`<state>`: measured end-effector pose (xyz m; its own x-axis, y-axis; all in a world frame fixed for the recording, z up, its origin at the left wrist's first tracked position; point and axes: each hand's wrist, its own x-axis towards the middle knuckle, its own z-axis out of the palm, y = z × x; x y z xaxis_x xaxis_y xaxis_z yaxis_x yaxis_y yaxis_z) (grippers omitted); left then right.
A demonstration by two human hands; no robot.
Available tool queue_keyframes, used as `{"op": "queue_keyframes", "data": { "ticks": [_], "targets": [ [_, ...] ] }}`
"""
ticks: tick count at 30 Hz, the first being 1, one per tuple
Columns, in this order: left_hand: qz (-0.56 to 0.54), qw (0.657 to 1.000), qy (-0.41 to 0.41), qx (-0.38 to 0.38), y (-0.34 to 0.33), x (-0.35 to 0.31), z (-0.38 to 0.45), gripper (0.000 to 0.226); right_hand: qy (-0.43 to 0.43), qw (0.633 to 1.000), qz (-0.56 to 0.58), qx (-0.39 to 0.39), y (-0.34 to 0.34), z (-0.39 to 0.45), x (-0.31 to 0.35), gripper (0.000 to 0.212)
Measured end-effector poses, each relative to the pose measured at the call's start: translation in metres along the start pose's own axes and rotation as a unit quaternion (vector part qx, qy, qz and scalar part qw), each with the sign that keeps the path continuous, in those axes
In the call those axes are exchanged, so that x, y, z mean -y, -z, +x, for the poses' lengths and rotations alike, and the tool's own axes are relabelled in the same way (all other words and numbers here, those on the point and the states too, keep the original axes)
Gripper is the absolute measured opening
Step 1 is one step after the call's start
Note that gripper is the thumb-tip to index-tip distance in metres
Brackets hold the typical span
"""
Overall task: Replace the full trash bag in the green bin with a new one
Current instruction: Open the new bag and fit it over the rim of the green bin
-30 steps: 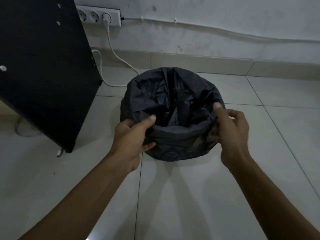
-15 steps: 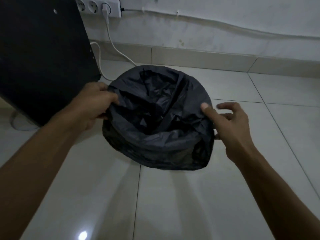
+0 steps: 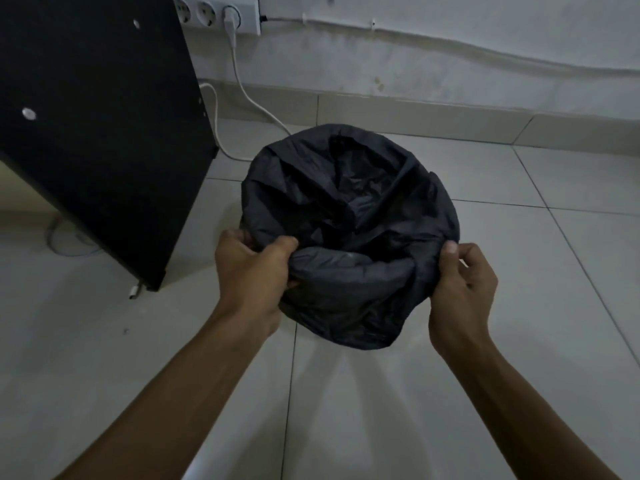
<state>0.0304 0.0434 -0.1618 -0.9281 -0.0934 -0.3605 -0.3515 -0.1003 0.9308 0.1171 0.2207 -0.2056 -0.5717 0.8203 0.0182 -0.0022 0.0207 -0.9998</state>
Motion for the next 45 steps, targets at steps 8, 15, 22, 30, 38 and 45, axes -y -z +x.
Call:
{"op": "queue_keyframes", "data": {
  "ticks": [8,15,22,30,38,45],
  "targets": [
    [0.059,0.993,-0.101,0.016,0.008,0.004,0.002,0.025,-0.066,0.996,-0.024,-0.062,0.013,0.015,0.011,0.004],
    [0.120,0.969,-0.214,0.039,0.010,-0.004,0.000,0.024,0.368,0.846,-0.326,0.206,-0.023,0.010,0.096,0.027],
    [0.140,0.959,-0.225,0.101,0.011,-0.005,-0.010,0.021,0.092,0.541,-0.642,0.535,-0.104,0.024,0.050,0.063],
    [0.162,0.958,-0.135,0.197,0.020,-0.017,-0.011,0.032,-0.032,0.520,-0.656,0.546,-0.104,0.020,0.025,0.050],
    [0.176,0.960,-0.161,0.146,0.027,-0.019,0.001,0.023,0.017,0.450,-0.701,0.553,-0.100,0.021,0.019,0.050],
    [0.237,0.936,-0.240,0.102,0.028,0.006,-0.021,0.052,-0.048,0.462,-0.698,0.545,-0.105,0.014,0.009,0.054]
  ]
}}
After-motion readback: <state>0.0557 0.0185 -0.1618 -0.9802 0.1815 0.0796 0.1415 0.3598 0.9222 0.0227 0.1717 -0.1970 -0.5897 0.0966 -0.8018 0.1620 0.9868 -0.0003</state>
